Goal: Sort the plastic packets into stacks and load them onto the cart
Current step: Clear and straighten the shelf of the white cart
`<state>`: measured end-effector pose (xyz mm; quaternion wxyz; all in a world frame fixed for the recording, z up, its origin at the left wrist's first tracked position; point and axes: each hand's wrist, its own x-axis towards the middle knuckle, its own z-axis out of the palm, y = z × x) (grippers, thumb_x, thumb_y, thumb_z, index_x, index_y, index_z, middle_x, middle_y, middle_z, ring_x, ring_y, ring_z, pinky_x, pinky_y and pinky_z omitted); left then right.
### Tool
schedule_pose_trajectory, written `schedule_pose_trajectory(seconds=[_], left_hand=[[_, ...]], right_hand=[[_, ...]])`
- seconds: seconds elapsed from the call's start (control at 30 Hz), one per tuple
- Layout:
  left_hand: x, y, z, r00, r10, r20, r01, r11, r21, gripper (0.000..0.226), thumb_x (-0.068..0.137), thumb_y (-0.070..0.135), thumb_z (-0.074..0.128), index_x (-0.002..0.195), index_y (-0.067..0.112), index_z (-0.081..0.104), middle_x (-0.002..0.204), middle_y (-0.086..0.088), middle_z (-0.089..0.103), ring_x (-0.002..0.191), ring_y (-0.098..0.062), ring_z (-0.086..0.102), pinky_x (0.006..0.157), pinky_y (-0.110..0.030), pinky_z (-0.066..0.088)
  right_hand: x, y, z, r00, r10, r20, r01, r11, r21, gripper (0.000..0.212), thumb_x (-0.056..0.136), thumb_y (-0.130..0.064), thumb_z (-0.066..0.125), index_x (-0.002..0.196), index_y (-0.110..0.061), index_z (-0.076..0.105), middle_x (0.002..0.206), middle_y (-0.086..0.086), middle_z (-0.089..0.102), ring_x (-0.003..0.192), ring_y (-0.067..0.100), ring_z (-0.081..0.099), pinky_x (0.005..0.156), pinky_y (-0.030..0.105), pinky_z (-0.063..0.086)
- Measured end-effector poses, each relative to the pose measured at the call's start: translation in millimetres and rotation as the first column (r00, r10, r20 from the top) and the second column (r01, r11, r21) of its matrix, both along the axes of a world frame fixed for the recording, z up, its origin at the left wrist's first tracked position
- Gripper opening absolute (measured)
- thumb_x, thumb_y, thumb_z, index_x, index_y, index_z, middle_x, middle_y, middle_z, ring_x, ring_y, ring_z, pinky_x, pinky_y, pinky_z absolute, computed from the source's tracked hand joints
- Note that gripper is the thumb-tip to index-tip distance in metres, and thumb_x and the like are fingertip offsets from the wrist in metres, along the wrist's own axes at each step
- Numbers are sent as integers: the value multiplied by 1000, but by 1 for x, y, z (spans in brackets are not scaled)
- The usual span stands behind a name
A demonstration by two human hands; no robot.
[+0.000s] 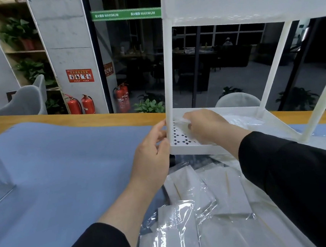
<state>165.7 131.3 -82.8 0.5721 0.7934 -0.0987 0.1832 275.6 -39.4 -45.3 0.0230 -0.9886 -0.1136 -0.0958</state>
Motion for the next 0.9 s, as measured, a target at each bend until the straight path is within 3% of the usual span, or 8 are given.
schedule_pose_trajectory(seconds=[0.2, 0.27, 0.37, 0.47, 0.57, 0.63, 0.7, 0.9], left_hand=[[3, 1, -3, 964, 212, 163, -213, 977, -13, 27, 103, 19, 50, 125, 27, 64, 102, 16, 64, 95, 2, 58, 74, -3, 40], [0, 4, 2, 875, 337, 348, -326, 941, -93, 19, 100, 26, 49, 100, 22, 67, 84, 10, 63, 81, -7, 56, 65, -13, 41], [-11, -2, 12, 828, 347, 441, -320, 937, -137, 42, 97, 37, 44, 73, 7, 61, 66, -10, 59, 63, -23, 51, 58, -36, 41], [-31, -22, 35, 958, 174, 229, -144, 979, -142, 54, 97, 50, 48, 72, 5, 64, 64, -9, 62, 57, -25, 54, 58, -41, 46], [-53, -46, 57, 948, -115, -297, 37, 966, -257, 42, 96, 54, 59, 85, 15, 71, 76, 0, 70, 61, -17, 61, 66, -38, 50], [-69, -61, 56, 846, -325, -423, 140, 900, -413, 37, 94, 52, 66, 88, 16, 71, 77, 1, 70, 69, -19, 64, 70, -36, 50], [-81, -69, 44, 859, -344, -380, 150, 878, -455, 33, 89, 50, 72, 91, 17, 74, 89, -1, 73, 86, -23, 69, 82, -36, 53], [-109, -55, 29, 863, -319, -392, 110, 875, -472, 53, 78, 53, 77, 107, 9, 72, 114, -27, 69, 98, -31, 69, 101, -68, 45]], right_hand=[[-20, -31, 39, 978, -149, 146, 63, 878, 474, 14, 96, -9, 42, 98, -8, 56, 86, 7, 57, 79, 31, 55, 67, 33, 40], [-40, -43, 50, 979, -191, 75, 73, 665, 743, 18, 93, -5, 45, 97, -9, 62, 85, 10, 60, 73, 26, 54, 65, 32, 41], [-78, -58, 52, 983, -186, -8, 70, 331, 941, 15, 88, -3, 53, 95, -3, 66, 79, 18, 62, 70, 23, 54, 64, 37, 43], [-121, -60, 50, 991, -116, -71, 73, 21, 997, 11, 91, -3, 61, 100, -5, 68, 86, 20, 72, 71, 26, 67, 64, 39, 57], [-154, -53, 44, 997, -50, -64, 55, -172, 984, 9, 94, -2, 62, 102, -4, 64, 85, 10, 71, 76, 25, 69, 73, 44, 60], [-171, -44, 36, 997, -24, -72, 65, -222, 973, 12, 90, -6, 67, 98, -7, 59, 80, 12, 60, 72, 30, 59, 66, 45, 54], [-188, -34, 27, 995, -31, -96, 88, -197, 976, 24, 87, -11, 70, 84, -15, 47, 72, 8, 47, 68, 24, 47, 59, 38, 42], [-231, -35, 17, 997, 47, -57, 51, 117, 992, 14, 88, -21, 71, 80, -10, 66, 69, -1, 69, 64, 18, 67, 61, 36, 54]])
